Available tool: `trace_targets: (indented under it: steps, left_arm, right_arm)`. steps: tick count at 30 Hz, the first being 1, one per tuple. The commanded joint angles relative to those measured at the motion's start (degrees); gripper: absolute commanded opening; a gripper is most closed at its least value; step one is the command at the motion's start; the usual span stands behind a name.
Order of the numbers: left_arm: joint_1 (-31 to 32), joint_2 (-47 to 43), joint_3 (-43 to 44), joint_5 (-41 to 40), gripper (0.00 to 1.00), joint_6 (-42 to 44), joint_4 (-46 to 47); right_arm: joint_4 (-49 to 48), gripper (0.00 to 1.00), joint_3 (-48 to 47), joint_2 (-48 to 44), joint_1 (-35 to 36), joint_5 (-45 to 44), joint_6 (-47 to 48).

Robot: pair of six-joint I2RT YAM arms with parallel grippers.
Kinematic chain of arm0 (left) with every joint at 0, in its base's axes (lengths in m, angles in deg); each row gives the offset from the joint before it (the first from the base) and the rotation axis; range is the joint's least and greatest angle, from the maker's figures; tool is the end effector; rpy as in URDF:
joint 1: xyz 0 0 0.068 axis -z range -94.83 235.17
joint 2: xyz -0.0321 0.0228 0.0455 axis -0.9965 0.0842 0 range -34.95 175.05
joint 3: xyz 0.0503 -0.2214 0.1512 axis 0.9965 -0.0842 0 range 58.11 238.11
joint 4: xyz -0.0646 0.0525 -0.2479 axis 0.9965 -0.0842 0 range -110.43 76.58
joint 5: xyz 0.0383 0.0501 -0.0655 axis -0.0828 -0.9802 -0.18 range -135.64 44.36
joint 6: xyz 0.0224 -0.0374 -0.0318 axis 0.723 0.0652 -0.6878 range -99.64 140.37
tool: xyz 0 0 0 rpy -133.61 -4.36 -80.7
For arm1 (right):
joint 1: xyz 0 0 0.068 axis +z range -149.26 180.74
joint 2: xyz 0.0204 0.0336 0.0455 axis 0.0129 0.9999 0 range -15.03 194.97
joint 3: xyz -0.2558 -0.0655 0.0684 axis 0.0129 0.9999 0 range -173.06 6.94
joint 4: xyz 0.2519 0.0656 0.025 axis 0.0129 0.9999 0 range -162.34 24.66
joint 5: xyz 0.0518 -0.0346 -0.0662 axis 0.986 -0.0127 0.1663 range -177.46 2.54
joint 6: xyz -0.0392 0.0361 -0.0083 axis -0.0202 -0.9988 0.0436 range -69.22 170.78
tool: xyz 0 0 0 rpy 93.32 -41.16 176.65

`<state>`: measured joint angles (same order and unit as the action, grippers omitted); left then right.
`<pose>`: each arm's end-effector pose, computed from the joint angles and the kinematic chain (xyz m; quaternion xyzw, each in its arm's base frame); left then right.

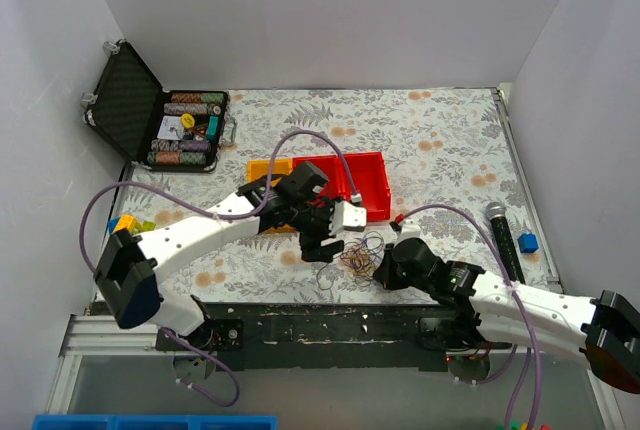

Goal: Untangle the cables

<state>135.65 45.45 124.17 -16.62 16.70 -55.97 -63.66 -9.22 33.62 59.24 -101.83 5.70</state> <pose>0.1684 -0.2314 0.2832 0.4341 0.8232 -0.3394 0.1364 0.0944 0.1370 0.1593 -0.0542 0.9033 0.2519 0.3431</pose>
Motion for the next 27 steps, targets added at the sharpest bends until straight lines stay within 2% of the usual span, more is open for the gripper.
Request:
trace_targets:
  steps: [1, 8, 14, 16, 23, 27]
  left_arm:
    - [2.8, 4.3, -0.2, -1.7, 0.68, -0.4, 5.8]
    - [4.5, 12.1, 1.9, -4.1, 0.69, -1.2, 11.7]
    - [4.8, 18.3, 5.7, -1.6, 0.61, -5.3, 13.1]
    - [4.9, 19.3, 6.3, -0.8, 0.57, -6.1, 14.0]
    - [4.9, 20.9, 6.0, 1.3, 0.29, -7.1, 14.3]
    - [4.9, 20.7, 3.9, 1.6, 0.28, -6.1, 14.8]
  right_arm:
    - [-2.0, 0.01, 4.5, -2.8, 1.3, 2.3, -2.8]
    - [-2.0, 0.01, 6.1, -3.6, 2.4, 0.6, -4.5]
    - [-2.2, 0.01, 5.4, -1.4, 2.5, 0.7, -4.1]
    - [-2.4, 0.01, 5.4, -1.1, 2.4, 0.7, -3.9]
    - [-2.4, 0.01, 5.5, -0.9, 2.4, 0.3, -4.1]
    - [-2.2, 0.01, 5.2, -0.7, 2.4, 0.2, -4.0]
